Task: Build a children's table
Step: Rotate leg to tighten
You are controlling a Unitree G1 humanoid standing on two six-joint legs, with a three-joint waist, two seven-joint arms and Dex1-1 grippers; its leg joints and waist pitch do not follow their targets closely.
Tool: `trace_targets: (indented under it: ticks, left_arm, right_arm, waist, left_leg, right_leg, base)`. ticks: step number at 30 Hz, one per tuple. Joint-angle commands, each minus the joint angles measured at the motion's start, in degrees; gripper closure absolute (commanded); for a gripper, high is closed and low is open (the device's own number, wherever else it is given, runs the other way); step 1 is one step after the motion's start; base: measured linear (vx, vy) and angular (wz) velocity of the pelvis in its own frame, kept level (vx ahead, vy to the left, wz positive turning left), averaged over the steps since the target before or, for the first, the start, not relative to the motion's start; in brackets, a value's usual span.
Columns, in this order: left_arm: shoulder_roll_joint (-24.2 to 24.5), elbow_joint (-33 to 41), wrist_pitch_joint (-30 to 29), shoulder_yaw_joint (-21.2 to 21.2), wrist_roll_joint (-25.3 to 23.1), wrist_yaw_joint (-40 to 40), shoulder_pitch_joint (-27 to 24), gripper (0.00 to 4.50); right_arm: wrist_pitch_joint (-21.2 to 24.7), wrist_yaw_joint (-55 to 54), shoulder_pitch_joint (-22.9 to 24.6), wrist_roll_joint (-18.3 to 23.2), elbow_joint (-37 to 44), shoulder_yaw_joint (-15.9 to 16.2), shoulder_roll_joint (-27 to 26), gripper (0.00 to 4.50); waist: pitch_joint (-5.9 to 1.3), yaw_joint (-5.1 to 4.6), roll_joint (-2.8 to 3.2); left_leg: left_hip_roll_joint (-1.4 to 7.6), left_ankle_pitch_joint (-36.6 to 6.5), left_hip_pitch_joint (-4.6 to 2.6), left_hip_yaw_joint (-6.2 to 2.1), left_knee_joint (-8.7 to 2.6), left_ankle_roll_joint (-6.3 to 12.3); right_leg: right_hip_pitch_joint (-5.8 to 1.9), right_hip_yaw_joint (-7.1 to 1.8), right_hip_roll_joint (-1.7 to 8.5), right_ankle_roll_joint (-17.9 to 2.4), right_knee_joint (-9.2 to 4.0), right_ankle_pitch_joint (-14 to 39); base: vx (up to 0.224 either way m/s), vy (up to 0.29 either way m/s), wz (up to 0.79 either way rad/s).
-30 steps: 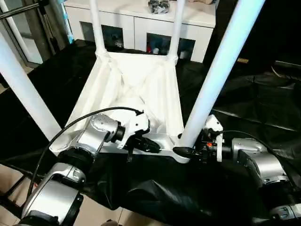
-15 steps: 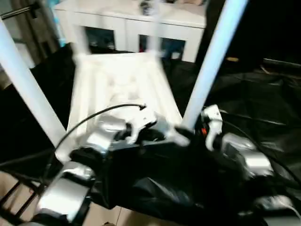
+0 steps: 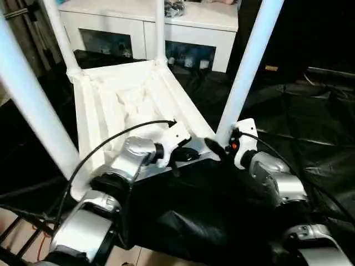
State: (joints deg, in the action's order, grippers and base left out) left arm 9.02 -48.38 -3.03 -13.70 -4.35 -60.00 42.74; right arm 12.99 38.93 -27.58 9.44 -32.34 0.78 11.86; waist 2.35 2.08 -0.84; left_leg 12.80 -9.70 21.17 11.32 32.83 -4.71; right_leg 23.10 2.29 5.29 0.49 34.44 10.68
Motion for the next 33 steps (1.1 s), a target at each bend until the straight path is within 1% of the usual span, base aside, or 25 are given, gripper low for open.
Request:
trace_targets:
  ticks: [1, 2, 3, 4, 5, 6, 7, 8, 10, 12, 13, 14, 17, 18, 19, 20, 21, 23, 26, 28, 31, 32, 33]
  left_arm:
    - [-1.12, 2.88, 2.23, -2.31, 1.31, -4.47, -0.14, 4.50]
    - [-0.32, 3.33, 2.56, -2.31, 1.76, -6.34, -0.37, 4.50]
    - [-0.21, 3.42, 2.60, -2.33, 1.82, -6.63, -0.41, 4.50]
    - [0.47, 3.98, 2.85, -2.53, 2.21, -8.58, -0.65, 4.50]
    - [1.46, 4.85, 3.15, -2.91, 2.71, -11.38, -1.02, 4.50]
    - [1.82, 5.17, 3.23, -3.04, 2.86, -12.41, -1.15, 4.50]
    - [2.22, 5.48, 3.22, -3.20, 3.01, -13.50, -1.31, 4.50]
    - [3.22, 6.20, 3.39, -3.63, 3.25, -15.99, -1.67, 4.50]
    - [4.01, 6.51, 3.42, -3.81, 3.30, -17.48, -1.83, 4.50]
    - [4.67, 6.71, 3.49, -4.03, 3.36, -18.75, -1.99, 4.50]
    - [4.98, 6.80, 3.48, -4.14, 3.22, -19.22, -2.09, 4.50]
    - [5.12, 6.84, 3.47, -4.18, 3.14, -19.41, -2.14, 4.50]
    - [5.57, 7.28, 3.21, -4.19, 3.34, -20.12, -2.38, 4.50]
    - [5.57, 7.28, 3.21, -4.19, 3.34, -20.12, -2.38, 4.50]
    - [5.64, 7.58, 3.05, -4.27, 3.55, -20.36, -2.52, 4.50]
    - [5.65, 7.73, 2.93, -4.26, 3.63, -20.35, -2.61, 4.50]
    - [5.65, 7.82, 2.86, -4.26, 3.69, -20.34, -2.65, 4.50]
    - [5.64, 7.96, 2.76, -4.26, 3.73, -20.34, -2.74, 4.50]
    - [5.39, 8.03, 2.64, -4.04, 3.56, -19.64, -2.86, 4.50]
    - [4.75, 7.72, 2.23, -3.32, 3.41, -17.79, -2.72, 4.50]
    - [3.53, 6.65, 1.48, -2.19, 3.13, -13.57, -1.96, 4.50]
    - [2.90, 6.06, 1.25, -1.75, 2.96, -11.59, -1.56, 4.50]
    - [2.48, 5.68, 1.12, -1.48, 2.85, -10.32, -1.30, 4.50]
  right_arm:
    - [0.67, 6.16, 1.49, 0.93, 1.29, 4.63, -0.15, 0.72]
    - [0.20, 9.78, 2.44, 1.35, 3.13, 5.52, 1.52, 0.72]
    - [0.26, 10.19, 2.54, 1.42, 3.33, 5.56, 1.69, 0.72]
    - [0.72, 12.84, 3.22, 1.93, 4.67, 5.82, 2.82, 0.72]
    - [1.74, 16.41, 4.15, 2.83, 6.50, 6.16, 4.43, 0.72]
    - [2.20, 17.74, 4.48, 3.15, 7.15, 6.32, 5.04, 0.72]
    - [2.31, 19.10, 4.89, 3.41, 7.81, 6.60, 5.81, 0.72]
    - [2.28, 21.71, 5.66, 4.01, 8.93, 6.89, 7.22, 0.72]
    - [3.13, 23.78, 6.20, 4.66, 9.84, 6.98, 8.39, 0.72]
    - [4.96, 26.44, 6.94, 5.76, 11.38, 7.42, 9.61, 0.72]
    - [5.71, 27.73, 7.46, 6.21, 12.46, 7.83, 10.31, 0.72]
    - [6.03, 28.29, 7.71, 6.41, 12.97, 8.01, 10.62, 0.72]
    - [8.08, 30.50, 8.45, 6.88, 14.27, 8.88, 11.84, 0.72]
    - [8.08, 30.50, 8.45, 6.88, 14.27, 8.88, 11.84, 0.97]
    - [8.70, 31.06, 8.65, 6.91, 14.41, 9.18, 12.05, 0.97]
    - [8.65, 31.02, 8.67, 6.84, 14.29, 9.23, 11.97, 1.13]
    - [8.58, 30.97, 8.67, 6.79, 14.22, 9.25, 11.90, 1.13]
    - [8.58, 30.83, 8.56, 6.68, 14.06, 9.22, 11.70, 1.34]
    - [8.21, 29.63, 8.26, 6.64, 13.63, 8.84, 11.14, 1.60]
    - [8.03, 27.97, 8.07, 6.55, 13.15, 8.06, 10.36, 1.64]
    - [6.23, 21.76, 7.09, 4.67, 10.52, 6.44, 8.09, 1.74]
    - [5.33, 18.28, 6.43, 3.53, 8.84, 5.82, 7.03, 1.75]
    - [4.75, 16.01, 6.00, 2.79, 7.74, 5.43, 6.35, 1.77]
  waist:
    - [-3.58, 0.36, 0.26]
    - [-3.64, 0.41, 0.27]
    - [-3.63, 0.61, 0.27]
    - [-3.58, 0.68, 0.30]
    - [-3.58, 1.17, 0.32]
    - [-3.54, 1.56, 0.32]
    - [-3.56, 1.66, 0.21]
    - [-3.54, 1.91, 0.41]
    - [-3.49, 2.09, 0.35]
    - [-3.38, 2.51, 0.31]
    - [-3.38, 2.56, 0.33]
    - [-3.42, 2.91, 0.32]
    - [-3.44, 3.11, 0.23]
    - [-3.42, 3.12, 0.22]
    - [-3.43, 3.15, 0.19]
    - [-3.48, 3.15, 0.12]
    - [-3.50, 3.18, 0.16]
    - [-3.50, 3.15, 0.13]
    - [-3.53, 3.15, 0.13]
    - [-3.54, 3.15, 0.08]
    - [-3.32, 2.97, 0.03]
    - [-3.24, 2.69, -0.06]
    - [-3.22, 2.52, -0.09]
  left_leg:
    - [0.16, -12.65, -0.66, -0.17, -3.39, 2.50]
    - [0.16, -11.66, -0.69, -0.09, -3.27, 3.18]
    - [0.22, -11.16, -0.78, -0.03, -3.22, 3.68]
    - [0.22, -11.06, -0.75, 0.03, -3.21, 3.87]
    - [0.39, -11.06, -0.81, 0.06, -3.20, 4.20]
    - [0.49, -10.79, -0.80, 0.11, -3.20, 4.41]
    - [0.52, -10.74, -0.80, 0.17, -3.18, 4.46]
    - [0.62, -10.86, -0.97, 0.21, -3.18, 4.40]
    - [0.62, -11.54, -0.94, 0.26, -3.22, 4.13]
    - [0.66, -12.26, -1.10, 0.26, -3.32, 3.60]
    - [0.65, -12.29, -1.03, 0.25, -3.30, 3.46]
    - [0.67, -12.29, -1.18, 0.27, -3.28, 3.25]
    - [0.64, -11.81, -1.05, 0.22, -3.32, 2.94]
    - [0.63, -11.81, -1.05, 0.21, -3.33, 2.84]
    - [0.60, -11.87, -1.02, 0.21, -3.31, 2.68]
    - [0.58, -11.68, -1.00, 0.19, -3.32, 2.61]
    - [0.60, -11.63, -1.03, 0.18, -3.31, 2.56]
    - [0.53, -11.19, -0.93, 0.19, -3.25, 2.61]
    - [0.52, -10.75, -0.95, 0.19, -3.21, 2.65]
    - [0.51, -10.72, -0.95, 0.18, -3.21, 2.64]
    - [0.47, -12.46, -0.93, 0.18, -3.34, 1.86]
    - [0.39, -13.64, -0.91, 0.05, -3.47, 1.14]
    - [0.30, -14.18, -0.92, 0.04, -3.46, 0.84]
  right_leg:
    - [-2.98, -1.34, 1.71, -14.56, -3.56, 2.70]
    - [-2.97, -1.34, 1.70, -15.35, -3.36, 0.60]
    - [-3.02, -1.29, 1.66, -15.74, -3.29, -0.34]
    - [-3.03, -1.30, 1.67, -15.91, -3.25, -0.51]
    - [-3.15, -1.26, 1.70, -16.11, -3.20, -0.53]
    - [-3.19, -1.21, 1.65, -16.28, -3.09, -0.75]
    - [-3.16, -1.20, 1.64, -16.37, -3.04, -0.82]
    - [-2.97, -1.22, 1.70, -16.52, -3.02, -0.63]
    - [-2.91, -1.24, 1.78, -16.64, -3.11, 0.52]
    - [-2.85, -1.30, 1.83, -16.04, -3.31, 2.84]
    - [-2.86, -1.32, 1.86, -15.95, -3.29, 3.07]
    - [-2.81, -1.37, 1.88, -15.68, -3.35, 3.37]
    - [-2.82, -1.31, 1.90, -15.48, -3.25, 3.24]
    - [-2.80, -1.31, 1.90, -15.45, -3.26, 3.39]
    - [-2.79, -1.32, 1.93, -15.30, -3.28, 3.63]
    - [-2.84, -1.31, 1.95, -15.22, -3.26, 3.69]
    - [-2.81, -1.31, 1.98, -15.25, -3.24, 3.67]
    - [-2.83, -1.29, 1.94, -15.20, -3.20, 3.30]
    - [-2.80, -1.28, 1.92, -15.18, -3.15, 3.02]
    - [-2.80, -1.27, 1.92, -15.09, -3.15, 3.19]
    - [-2.60, -1.34, 2.04, -14.52, -3.50, 6.34]
    - [-2.49, -1.35, 2.17, -13.86, -3.73, 8.99]
    - [-2.42, -1.36, 2.14, -13.45, -3.87, 10.34]
  base:
    - [0.000, 0.000, 0.00]
    - [0.000, 0.000, 0.00]
    - [0.000, 0.000, 0.00]
    - [0.000, 0.000, 0.00]
    - [0.000, 0.000, 0.00]
    - [0.000, 0.000, 0.00]
    - [0.000, 0.000, 0.00]
    - [0.000, 0.000, 0.00]
    - [0.000, 0.000, 0.00]
    - [0.000, 0.000, 0.00]
    - [0.000, 0.000, 0.00]
    - [0.000, 0.000, 0.00]
    - [0.000, 0.000, 0.00]
    - [0.000, 0.000, 0.00]
    - [0.000, 0.000, 0.00]
    - [0.000, 0.000, 0.00]
    - [0.000, 0.000, 0.00]
    - [0.000, 0.000, 0.00]
    - [0.000, 0.000, 0.00]
    - [0.000, 0.000, 0.00]
    - [0.000, 0.000, 0.00]
    - [0.000, 0.000, 0.00]
    - [0.000, 0.000, 0.00]
